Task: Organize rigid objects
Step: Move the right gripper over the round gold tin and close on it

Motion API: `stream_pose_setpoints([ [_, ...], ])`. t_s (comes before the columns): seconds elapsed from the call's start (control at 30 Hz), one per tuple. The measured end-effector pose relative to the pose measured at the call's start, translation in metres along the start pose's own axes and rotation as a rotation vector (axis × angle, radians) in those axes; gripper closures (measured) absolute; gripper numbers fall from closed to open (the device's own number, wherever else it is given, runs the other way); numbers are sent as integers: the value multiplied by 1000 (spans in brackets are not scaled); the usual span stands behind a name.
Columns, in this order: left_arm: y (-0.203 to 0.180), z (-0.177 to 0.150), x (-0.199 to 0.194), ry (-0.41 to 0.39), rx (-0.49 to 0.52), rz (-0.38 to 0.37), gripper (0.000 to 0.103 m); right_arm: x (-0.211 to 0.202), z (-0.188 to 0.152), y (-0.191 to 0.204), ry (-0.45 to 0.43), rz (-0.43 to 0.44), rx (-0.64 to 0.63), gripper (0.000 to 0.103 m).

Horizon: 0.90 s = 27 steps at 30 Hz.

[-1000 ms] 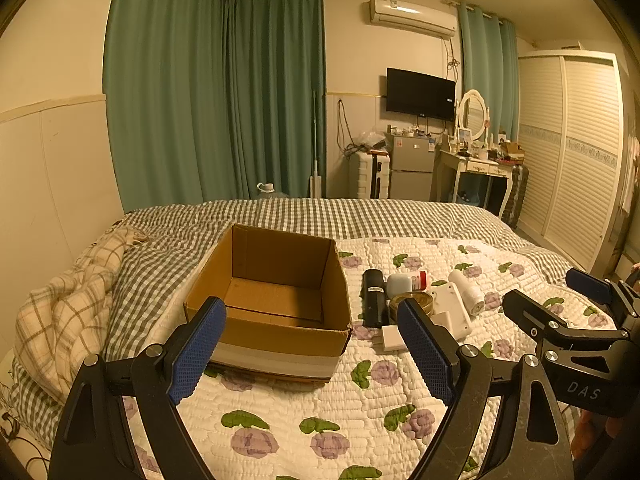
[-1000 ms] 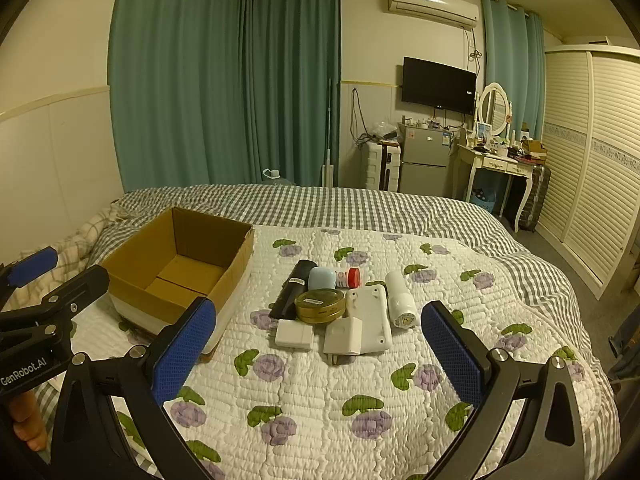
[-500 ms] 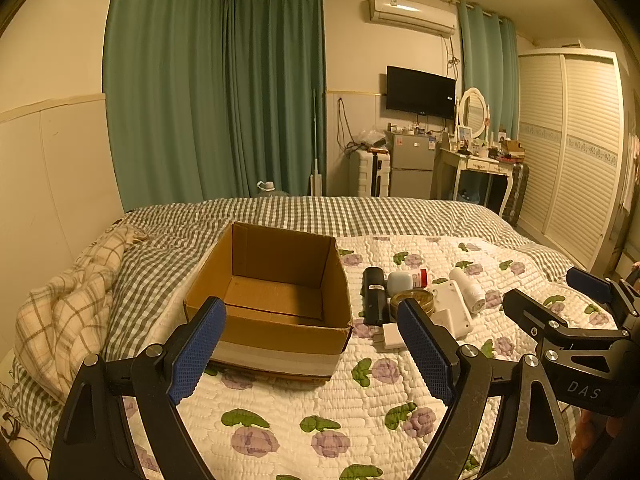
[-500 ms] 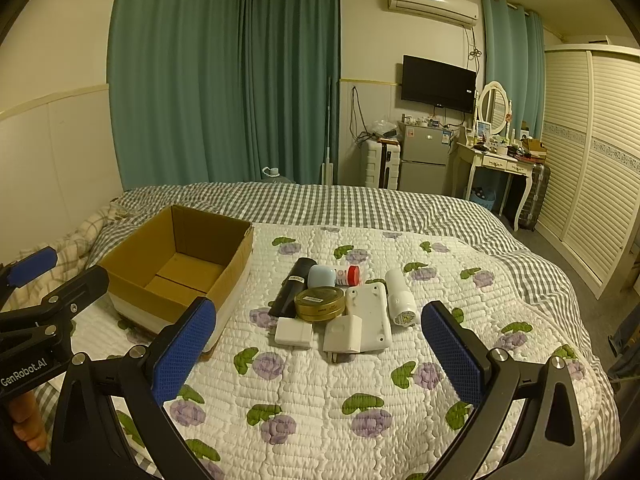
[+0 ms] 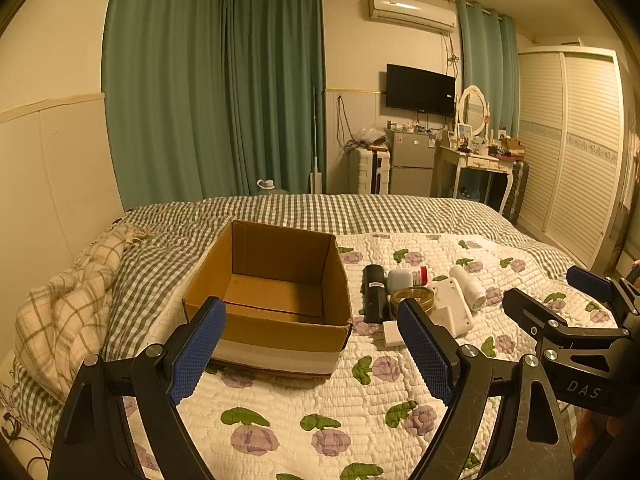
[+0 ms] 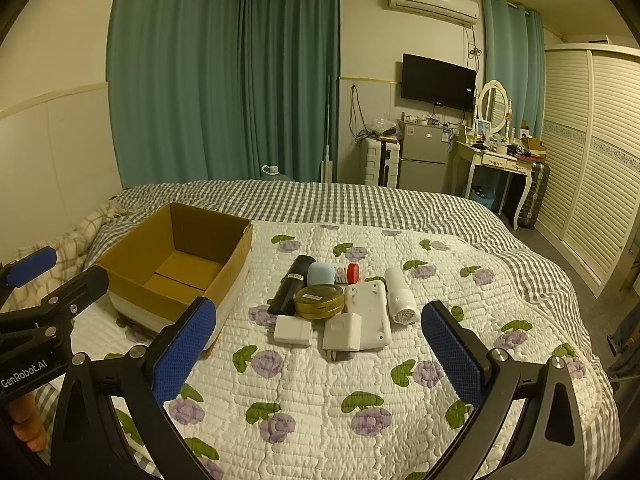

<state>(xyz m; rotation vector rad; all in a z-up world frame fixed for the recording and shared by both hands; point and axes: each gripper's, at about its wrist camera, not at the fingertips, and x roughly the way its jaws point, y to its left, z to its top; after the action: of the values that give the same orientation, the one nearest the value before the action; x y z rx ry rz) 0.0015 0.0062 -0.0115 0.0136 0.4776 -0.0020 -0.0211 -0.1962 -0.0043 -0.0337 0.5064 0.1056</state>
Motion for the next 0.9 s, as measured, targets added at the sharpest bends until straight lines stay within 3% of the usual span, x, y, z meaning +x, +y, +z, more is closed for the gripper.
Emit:
stream_pose_setpoints([
  [0.43,3,-9,0,-3,11,2,13,0,5,2,3,1,-3,0],
  [0.57,3,-11,-1,1,35,-1,13,3,-8,-2,-3,0,-24,0],
  [0.8,12,14,7,50,50,-20,13,2,4,-13,-3,-20,-84,0],
  [0.9,25,26,18,70,66,19,13,10,12,-24,13,-37,-92,0],
])
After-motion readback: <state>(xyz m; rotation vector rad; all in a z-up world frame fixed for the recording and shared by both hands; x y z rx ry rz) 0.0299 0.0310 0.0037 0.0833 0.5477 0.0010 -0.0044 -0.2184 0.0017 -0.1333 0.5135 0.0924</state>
